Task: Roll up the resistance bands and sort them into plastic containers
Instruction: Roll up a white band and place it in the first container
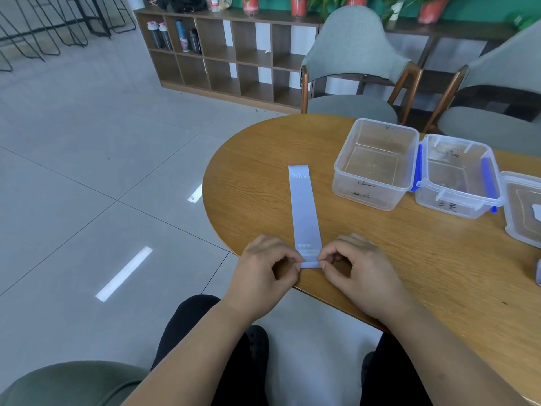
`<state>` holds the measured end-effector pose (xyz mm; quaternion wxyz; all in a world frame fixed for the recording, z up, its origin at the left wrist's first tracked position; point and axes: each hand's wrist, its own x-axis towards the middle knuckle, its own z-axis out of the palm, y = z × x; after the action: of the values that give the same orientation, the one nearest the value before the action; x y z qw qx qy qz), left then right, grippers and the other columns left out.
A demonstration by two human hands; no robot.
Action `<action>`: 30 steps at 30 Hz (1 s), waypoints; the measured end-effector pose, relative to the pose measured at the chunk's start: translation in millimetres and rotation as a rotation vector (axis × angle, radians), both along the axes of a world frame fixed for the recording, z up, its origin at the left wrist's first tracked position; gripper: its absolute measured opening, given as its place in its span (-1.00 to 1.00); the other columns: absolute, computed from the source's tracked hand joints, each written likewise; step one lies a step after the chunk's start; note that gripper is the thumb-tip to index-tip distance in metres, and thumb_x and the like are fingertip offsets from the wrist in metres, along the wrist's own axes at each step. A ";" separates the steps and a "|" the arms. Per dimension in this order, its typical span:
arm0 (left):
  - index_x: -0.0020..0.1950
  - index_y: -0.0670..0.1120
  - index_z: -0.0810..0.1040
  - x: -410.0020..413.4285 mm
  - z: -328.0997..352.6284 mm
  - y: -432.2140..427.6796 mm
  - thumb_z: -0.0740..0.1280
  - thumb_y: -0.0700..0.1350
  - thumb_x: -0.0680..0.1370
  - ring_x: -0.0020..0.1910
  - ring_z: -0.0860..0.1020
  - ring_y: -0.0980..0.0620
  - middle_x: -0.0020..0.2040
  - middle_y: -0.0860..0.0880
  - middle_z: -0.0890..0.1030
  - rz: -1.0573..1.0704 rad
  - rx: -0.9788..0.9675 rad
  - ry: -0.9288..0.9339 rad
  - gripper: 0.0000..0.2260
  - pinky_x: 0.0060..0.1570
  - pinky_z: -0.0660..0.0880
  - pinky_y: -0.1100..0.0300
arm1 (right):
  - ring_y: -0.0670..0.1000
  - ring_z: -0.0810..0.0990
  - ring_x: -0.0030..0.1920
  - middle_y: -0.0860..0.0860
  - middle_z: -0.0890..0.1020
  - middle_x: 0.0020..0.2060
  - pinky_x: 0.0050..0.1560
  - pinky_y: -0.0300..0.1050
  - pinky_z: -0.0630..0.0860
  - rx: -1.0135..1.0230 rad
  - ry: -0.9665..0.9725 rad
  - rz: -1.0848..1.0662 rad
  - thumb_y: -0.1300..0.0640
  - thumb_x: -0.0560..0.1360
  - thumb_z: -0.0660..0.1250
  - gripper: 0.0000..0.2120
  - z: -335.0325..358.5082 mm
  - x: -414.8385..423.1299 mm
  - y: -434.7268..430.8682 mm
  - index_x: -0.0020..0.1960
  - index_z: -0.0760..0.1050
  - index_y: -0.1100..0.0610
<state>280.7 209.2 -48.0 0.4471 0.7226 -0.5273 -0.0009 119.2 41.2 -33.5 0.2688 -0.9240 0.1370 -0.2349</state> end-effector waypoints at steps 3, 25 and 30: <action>-0.05 0.03 0.71 -1.0 -0.8 -0.1 0.51 -0.24 0.49 0.02 0.55 0.07 -0.08 0.17 0.63 0.023 0.012 0.000 -0.83 0.03 0.51 0.07 | -0.15 0.54 -0.02 -0.25 0.56 -0.14 0.05 -0.02 0.51 -0.030 0.024 -0.020 0.12 0.50 0.49 -0.83 -0.4 0.0 1.0 -0.04 0.57 -0.12; 0.07 -0.01 0.73 -4.6 -8.3 0.0 0.51 -0.12 0.55 0.05 0.53 0.05 -0.01 0.15 0.61 0.039 0.001 -0.094 -0.89 0.02 0.51 0.02 | -0.06 0.50 -0.07 -0.18 0.53 -0.13 -0.07 -0.05 0.50 -0.209 0.010 -0.046 0.05 0.56 0.46 -0.99 -5.7 0.3 5.4 -0.03 0.64 -0.05; 0.07 -0.02 0.74 -4.2 -9.3 -3.2 0.48 -0.09 0.59 0.03 0.52 0.02 -0.03 0.13 0.59 0.081 0.016 -0.146 -0.91 0.02 0.50 0.00 | -0.04 0.53 -0.09 -0.18 0.57 -0.12 -0.09 -0.07 0.50 -0.221 -0.016 -0.061 0.06 0.58 0.45 -0.97 -6.2 -0.3 5.4 -0.01 0.67 -0.03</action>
<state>276.5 206.0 -57.3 0.4012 0.7448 -0.5291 0.0658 118.9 46.6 -39.7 0.1589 -0.9416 0.1362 -0.2638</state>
